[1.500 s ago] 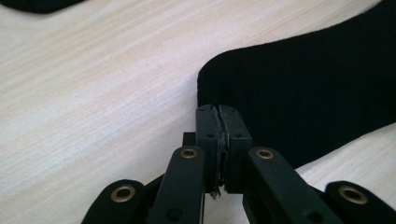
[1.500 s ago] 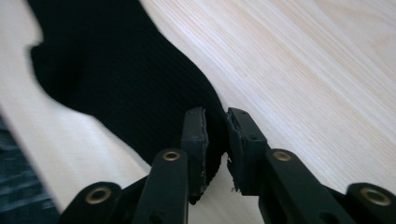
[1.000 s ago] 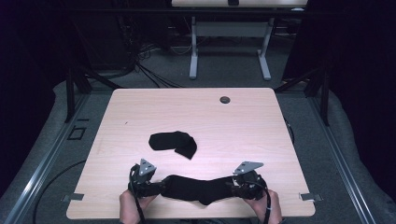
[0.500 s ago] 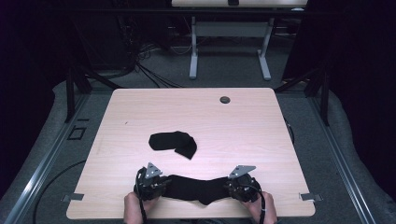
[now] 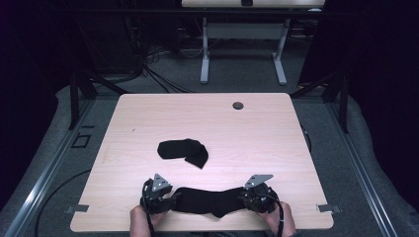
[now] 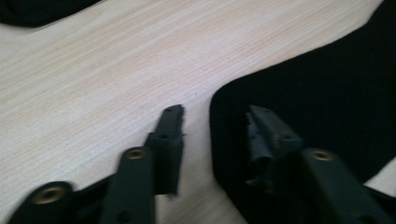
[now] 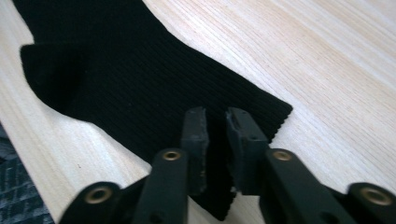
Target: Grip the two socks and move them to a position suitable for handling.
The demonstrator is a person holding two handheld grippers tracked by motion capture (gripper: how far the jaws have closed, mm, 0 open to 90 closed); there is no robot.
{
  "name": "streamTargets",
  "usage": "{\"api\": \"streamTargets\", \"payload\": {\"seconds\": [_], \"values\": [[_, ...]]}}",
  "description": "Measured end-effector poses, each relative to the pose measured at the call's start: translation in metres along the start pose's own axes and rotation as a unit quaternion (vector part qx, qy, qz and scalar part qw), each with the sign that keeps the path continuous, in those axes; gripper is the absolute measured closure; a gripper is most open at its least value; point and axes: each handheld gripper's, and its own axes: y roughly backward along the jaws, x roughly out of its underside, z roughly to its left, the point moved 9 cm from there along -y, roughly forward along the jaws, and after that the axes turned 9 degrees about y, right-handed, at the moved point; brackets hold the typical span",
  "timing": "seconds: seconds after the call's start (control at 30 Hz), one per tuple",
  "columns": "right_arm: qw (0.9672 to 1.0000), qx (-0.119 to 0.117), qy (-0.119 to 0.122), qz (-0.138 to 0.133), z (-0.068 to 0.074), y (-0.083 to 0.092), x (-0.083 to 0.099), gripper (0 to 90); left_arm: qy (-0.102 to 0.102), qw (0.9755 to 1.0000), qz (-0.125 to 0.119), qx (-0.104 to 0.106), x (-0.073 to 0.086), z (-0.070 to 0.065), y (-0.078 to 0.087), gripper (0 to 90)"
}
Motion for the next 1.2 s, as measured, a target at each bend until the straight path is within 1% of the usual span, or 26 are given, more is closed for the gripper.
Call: {"api": "streamTargets", "payload": {"seconds": [0.03,0.07,0.1,0.13,0.27,0.37,0.4,0.43,0.47,0.5,0.57,0.6,0.63,0.67,0.7,0.73,0.77,0.8,0.83,0.9,0.93,0.97,1.03,1.07,1.1,1.2], "values": [[1.0000,0.000,0.000,0.000,0.000,0.000,0.000,73.8,0.000,1.0000,0.000,0.000,0.000,0.000,0.000,45.3],[1.0000,-0.001,-0.002,-0.003,0.001,0.000,-0.002,67.5,0.007,0.9999,-0.007,-0.002,-0.003,0.004,0.003,40.7],[1.0000,-0.001,-0.002,-0.003,0.001,0.000,-0.002,67.5,0.007,0.9999,-0.007,-0.002,-0.003,0.004,0.003,37.5],[1.0000,0.000,-0.002,-0.008,0.001,0.001,-0.005,62.8,0.011,0.9998,-0.015,-0.007,-0.005,0.009,0.007,33.2],[0.9997,-0.006,-0.008,-0.024,0.001,0.005,-0.011,58.6,0.028,0.9990,-0.030,-0.018,-0.005,0.020,0.013,23.2],[0.9994,-0.005,-0.011,-0.033,-0.001,0.010,-0.018,52.9,0.041,0.9966,-0.050,-0.051,-0.003,0.042,0.020,15.2],[0.9994,-0.005,-0.011,-0.033,-0.001,0.010,-0.018,52.9,0.041,0.9966,-0.050,-0.051,-0.003,0.042,0.020,14.7],[0.9992,-0.007,-0.015,-0.037,-0.003,0.011,-0.022,50.3,0.048,0.9951,-0.055,-0.066,0.000,0.054,0.022,14.1],[0.9992,-0.007,-0.015,-0.037,-0.003,0.011,-0.022,50.3,0.048,0.9951,-0.055,-0.066,0.000,0.054,0.022,12.8],[0.9991,-0.008,-0.016,-0.038,-0.006,0.011,-0.028,48.5,0.062,0.9936,-0.052,-0.079,0.003,0.066,0.022,10.8],[0.9991,-0.008,-0.019,-0.038,-0.006,0.011,-0.030,46.8,0.063,0.9932,-0.049,-0.085,0.005,0.072,0.021,7.9],[0.9990,-0.010,-0.020,-0.039,-0.009,0.010,-0.038,40.1,0.070,0.9927,-0.043,-0.088,0.007,0.078,0.019,6.5],[0.9990,-0.010,-0.020,-0.039,-0.009,0.010,-0.038,40.1,0.070,0.9927,-0.043,-0.088,0.007,0.078,0.019,5.6],[0.9992,-0.003,-0.025,-0.032,-0.013,0.007,-0.046,31.9,0.069,0.9929,-0.034,-0.090,0.010,0.081,0.016,4.1],[0.9992,-0.003,-0.025,-0.032,-0.013,0.007,-0.046,31.9,0.069,0.9929,-0.034,-0.090,0.010,0.081,0.016,2.3],[0.9990,-0.010,-0.025,-0.036,-0.016,0.003,-0.055,26.2,0.067,0.9931,-0.025,-0.093,0.011,0.082,0.014,0.0],[0.9990,-0.010,-0.025,-0.036,-0.016,0.003,-0.055,26.2,0.067,0.9931,-0.025,-0.093,0.011,0.082,0.014,0.2],[0.9990,-0.007,-0.027,-0.034,-0.020,-0.001,-0.065,21.4,0.063,0.9932,-0.025,-0.094,0.010,0.082,0.013,0.0],[0.9992,-0.009,-0.023,-0.030,-0.022,-0.001,-0.069,20.5,0.054,0.9936,-0.018,-0.098,0.011,0.082,0.011,0.0],[0.9992,-0.010,-0.024,-0.031,-0.023,-0.003,-0.075,19.7,0.055,0.9936,-0.019,-0.097,0.011,0.082,0.011,0.0],[0.9992,-0.011,-0.018,-0.033,-0.028,-0.006,-0.086,18.5,0.056,0.9934,-0.021,-0.098,0.011,0.082,0.011,0.0],[0.9992,-0.011,-0.018,-0.033,-0.028,-0.006,-0.086,18.5,0.056,0.9934,-0.021,-0.098,0.011,0.082,0.011,0.0],[0.9992,-0.014,-0.013,-0.034,-0.034,-0.013,-0.104,16.6,0.062,0.9927,-0.026,-0.100,0.011,0.081,0.010,0.0],[0.9992,-0.014,-0.013,-0.034,-0.034,-0.013,-0.104,16.6,0.062,0.9925,-0.028,-0.101,0.011,0.081,0.011,0.0],[0.9990,-0.019,-0.013,-0.039,-0.038,-0.020,-0.117,15.8,0.060,0.9926,-0.029,-0.101,0.012,0.082,0.011,0.0],[0.9993,-0.022,-0.008,-0.030,-0.040,-0.029,-0.127,15.5,0.061,0.9926,-0.029,-0.101,0.012,0.082,0.011,0.0]]}}
